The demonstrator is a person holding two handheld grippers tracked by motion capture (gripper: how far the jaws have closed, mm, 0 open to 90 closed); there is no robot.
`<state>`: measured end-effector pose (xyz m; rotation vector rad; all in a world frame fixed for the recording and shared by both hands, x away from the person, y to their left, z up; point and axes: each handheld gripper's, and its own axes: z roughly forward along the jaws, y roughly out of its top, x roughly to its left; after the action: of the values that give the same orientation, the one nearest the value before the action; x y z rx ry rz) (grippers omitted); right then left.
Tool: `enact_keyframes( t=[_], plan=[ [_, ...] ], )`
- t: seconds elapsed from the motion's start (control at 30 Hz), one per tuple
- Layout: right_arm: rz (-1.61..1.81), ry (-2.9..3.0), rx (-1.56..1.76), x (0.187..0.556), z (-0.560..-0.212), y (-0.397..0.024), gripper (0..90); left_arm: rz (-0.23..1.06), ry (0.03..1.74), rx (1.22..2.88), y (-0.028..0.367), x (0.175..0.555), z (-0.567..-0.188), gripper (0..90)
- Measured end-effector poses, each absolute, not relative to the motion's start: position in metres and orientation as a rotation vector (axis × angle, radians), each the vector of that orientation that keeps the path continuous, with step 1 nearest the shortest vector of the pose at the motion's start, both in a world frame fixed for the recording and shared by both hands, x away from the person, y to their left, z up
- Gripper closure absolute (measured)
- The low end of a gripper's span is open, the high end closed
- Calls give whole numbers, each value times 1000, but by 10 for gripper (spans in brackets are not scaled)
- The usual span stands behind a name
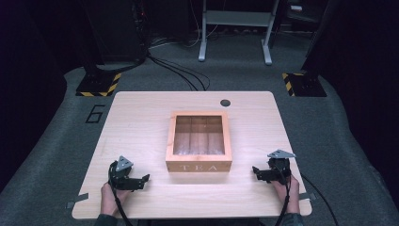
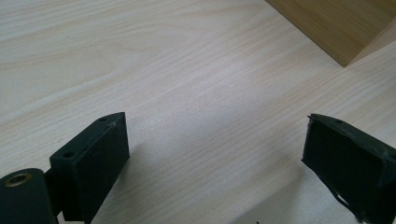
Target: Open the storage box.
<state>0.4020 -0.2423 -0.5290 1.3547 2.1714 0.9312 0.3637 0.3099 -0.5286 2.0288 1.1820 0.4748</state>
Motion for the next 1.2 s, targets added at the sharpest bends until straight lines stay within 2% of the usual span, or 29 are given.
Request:
enact_keyframes(
  t=[1.03,1.13,1.2],
  plan=[
    [931,2171,1354,402,-529,-242,41,383,978,2010,271,364,-493,73],
    [931,2171,1354,402,-529,-242,41,379,959,2004,267,365,-492,85],
    [931,2171,1354,402,-529,-242,41,379,940,1989,265,365,-490,196]
  ],
)
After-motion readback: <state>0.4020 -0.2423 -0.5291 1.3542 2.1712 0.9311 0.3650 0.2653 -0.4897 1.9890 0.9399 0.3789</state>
